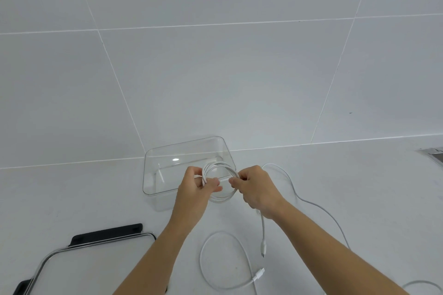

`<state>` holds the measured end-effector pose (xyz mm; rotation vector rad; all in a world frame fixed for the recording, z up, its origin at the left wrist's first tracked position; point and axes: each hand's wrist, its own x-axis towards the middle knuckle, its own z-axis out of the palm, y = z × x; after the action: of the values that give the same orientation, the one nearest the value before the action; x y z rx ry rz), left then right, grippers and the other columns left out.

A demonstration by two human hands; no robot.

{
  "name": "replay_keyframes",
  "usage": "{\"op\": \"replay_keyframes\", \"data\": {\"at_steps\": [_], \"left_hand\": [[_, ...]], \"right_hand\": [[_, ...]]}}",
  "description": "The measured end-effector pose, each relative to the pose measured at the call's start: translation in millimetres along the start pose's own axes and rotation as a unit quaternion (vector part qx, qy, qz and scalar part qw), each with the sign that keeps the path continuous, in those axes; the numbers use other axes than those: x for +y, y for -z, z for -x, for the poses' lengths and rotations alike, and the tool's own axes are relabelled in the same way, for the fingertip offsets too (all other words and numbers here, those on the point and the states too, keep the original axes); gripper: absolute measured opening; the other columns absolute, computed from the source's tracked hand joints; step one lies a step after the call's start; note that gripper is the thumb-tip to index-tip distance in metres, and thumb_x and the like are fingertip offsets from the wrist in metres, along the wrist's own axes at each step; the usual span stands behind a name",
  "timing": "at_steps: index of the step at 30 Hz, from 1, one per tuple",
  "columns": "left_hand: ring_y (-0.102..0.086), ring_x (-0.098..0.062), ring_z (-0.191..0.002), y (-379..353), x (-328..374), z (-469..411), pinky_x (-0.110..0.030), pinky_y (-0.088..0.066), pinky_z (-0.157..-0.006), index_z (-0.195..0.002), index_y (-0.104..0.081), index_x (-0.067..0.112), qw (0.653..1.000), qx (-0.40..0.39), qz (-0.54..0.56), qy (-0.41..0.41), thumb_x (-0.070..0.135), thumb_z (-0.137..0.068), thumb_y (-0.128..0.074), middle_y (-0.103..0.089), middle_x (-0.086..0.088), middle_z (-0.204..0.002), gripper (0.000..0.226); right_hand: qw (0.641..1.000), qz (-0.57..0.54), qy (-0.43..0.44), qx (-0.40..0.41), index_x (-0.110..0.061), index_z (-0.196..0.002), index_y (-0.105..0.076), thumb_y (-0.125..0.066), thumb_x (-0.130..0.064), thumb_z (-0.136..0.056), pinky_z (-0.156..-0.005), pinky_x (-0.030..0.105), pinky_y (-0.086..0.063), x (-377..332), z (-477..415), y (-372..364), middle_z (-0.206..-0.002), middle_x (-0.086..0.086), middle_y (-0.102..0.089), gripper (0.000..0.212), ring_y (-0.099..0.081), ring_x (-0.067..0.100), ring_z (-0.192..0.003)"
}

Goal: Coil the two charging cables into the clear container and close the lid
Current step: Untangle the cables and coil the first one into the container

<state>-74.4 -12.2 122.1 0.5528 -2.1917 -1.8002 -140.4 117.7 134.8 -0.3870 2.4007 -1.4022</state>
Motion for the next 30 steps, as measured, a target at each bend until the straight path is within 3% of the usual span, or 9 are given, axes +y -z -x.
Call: {"op": "replay_keyframes", "data": {"at_steps": [3, 7, 11, 14, 17, 20, 23, 26, 30], "left_hand": [[-0.068, -0.012, -0.084, 11.7, -3.8, -1.9, -0.019, -0.047, -0.074, -0.107, -0.05, 0.013, 0.995, -0.098, 0.03, 0.009, 0.014, -0.085, -0.064, -0.069, -0.006, -0.094, 0.026], [-0.056, -0.004, -0.058, 22.1, -8.0, -3.2, -0.023, -0.046, -0.066, -0.09, -0.061, 0.021, 0.987, -0.124, -0.09, -0.049, 0.015, -0.088, -0.06, -0.067, 0.001, -0.076, 0.006], [-0.049, -0.001, -0.051, 18.5, -5.9, -0.1, -0.017, -0.042, -0.058, -0.086, -0.066, 0.02, 0.981, -0.158, -0.105, -0.03, 0.016, -0.09, -0.057, -0.068, 0.003, -0.074, 0.01], [-0.054, -0.006, -0.067, 18.9, -4.2, 2.7, -0.02, -0.039, -0.067, -0.083, -0.068, 0.019, 0.977, -0.199, -0.08, 0.006, 0.025, -0.09, -0.058, -0.07, -0.002, -0.076, 0.013], [-0.046, -0.014, -0.063, 16.1, -5.4, 3.1, -0.02, -0.036, -0.062, -0.083, -0.07, 0.009, 0.986, -0.153, -0.065, 0.002, 0.031, -0.088, -0.06, -0.058, 0.006, -0.054, 0.024], [-0.046, -0.012, -0.055, 13.3, -5.8, 2.0, -0.021, -0.042, -0.06, -0.085, -0.067, 0.002, 0.99, -0.131, -0.053, -0.003, 0.028, -0.088, -0.059, -0.053, 0.007, -0.052, 0.027], [-0.045, -0.011, -0.051, 12.6, -6.0, -0.8, -0.023, -0.042, -0.059, -0.085, -0.061, -0.004, 0.992, -0.103, -0.076, -0.017, 0.023, -0.09, -0.056, -0.053, 0.003, -0.056, 0.028], [-0.043, -0.009, -0.048, 12.9, -8.0, -2.6, -0.015, -0.04, -0.053, -0.081, -0.055, -0.005, 0.994, -0.075, -0.079, -0.015, 0.019, -0.093, -0.051, -0.054, 0.002, -0.057, 0.026], [-0.045, -0.007, -0.045, 12.5, -13.4, -3.2, -0.017, -0.041, -0.051, -0.075, -0.055, 0.002, 0.996, -0.054, -0.071, -0.012, 0.016, -0.094, -0.05, -0.055, 0.001, -0.06, 0.024]], "right_hand": [[0.999, -0.034, -0.021, 0.023, -0.009, -0.068, -0.049, -0.055, -0.009, -0.086, -0.039, 0.021, -0.017, 5.6, -2.9, 7.7, -0.059, 0.008, -0.031, 0.019, -0.021, 0.015, -0.044], [0.994, -0.094, -0.052, 0.029, -0.008, -0.066, -0.047, -0.056, -0.008, -0.087, -0.041, 0.02, -0.015, 12.6, -4.2, 13.7, -0.051, 0.003, -0.031, 0.023, -0.019, 0.014, -0.038], [0.998, -0.033, -0.038, 0.048, -0.01, -0.068, -0.05, -0.056, -0.013, -0.088, -0.042, 0.023, -0.019, 14.9, -4.0, 9.2, -0.056, 0.005, -0.032, 0.021, -0.021, 0.016, -0.045], [0.998, 0.027, -0.024, 0.048, -0.009, -0.067, -0.05, -0.055, -0.014, -0.089, -0.042, 0.023, -0.021, 14.2, -1.7, 7.6, -0.054, 0.005, -0.031, 0.023, -0.023, 0.016, -0.045], [0.998, 0.032, -0.02, 0.045, -0.009, -0.06, -0.042, -0.054, -0.013, -0.088, -0.044, 0.023, -0.02, 12.0, -1.7, 6.2, -0.052, 0.003, -0.028, 0.031, -0.022, 0.016, -0.046], [0.998, -0.027, -0.045, 0.02, -0.012, -0.056, -0.033, -0.054, -0.01, -0.088, -0.042, 0.024, -0.02, 11.5, -2.3, 6.7, -0.054, 0.003, -0.029, 0.038, -0.022, 0.016, -0.045], [0.988, -0.117, -0.084, -0.052, -0.006, -0.06, -0.049, -0.054, -0.004, -0.09, -0.04, 0.021, -0.033, 11.8, 1.0, 12.7, -0.056, 0.006, -0.044, 0.03, -0.038, 0.013, -0.041], [0.97, -0.158, -0.118, -0.14, 0.001, -0.076, -0.063, -0.055, 0.0, -0.088, -0.049, 0.022, -0.048, 13.0, 6.2, 22.7, -0.061, 0.01, -0.06, 0.015, -0.06, 0.016, -0.051], [0.964, -0.109, -0.099, -0.223, -0.011, -0.067, -0.069, -0.062, -0.01, -0.086, -0.055, 0.02, -0.037, 19.8, 7.2, 33.4, -0.073, 0.005, -0.065, 0.02, -0.05, 0.01, -0.058]]}}
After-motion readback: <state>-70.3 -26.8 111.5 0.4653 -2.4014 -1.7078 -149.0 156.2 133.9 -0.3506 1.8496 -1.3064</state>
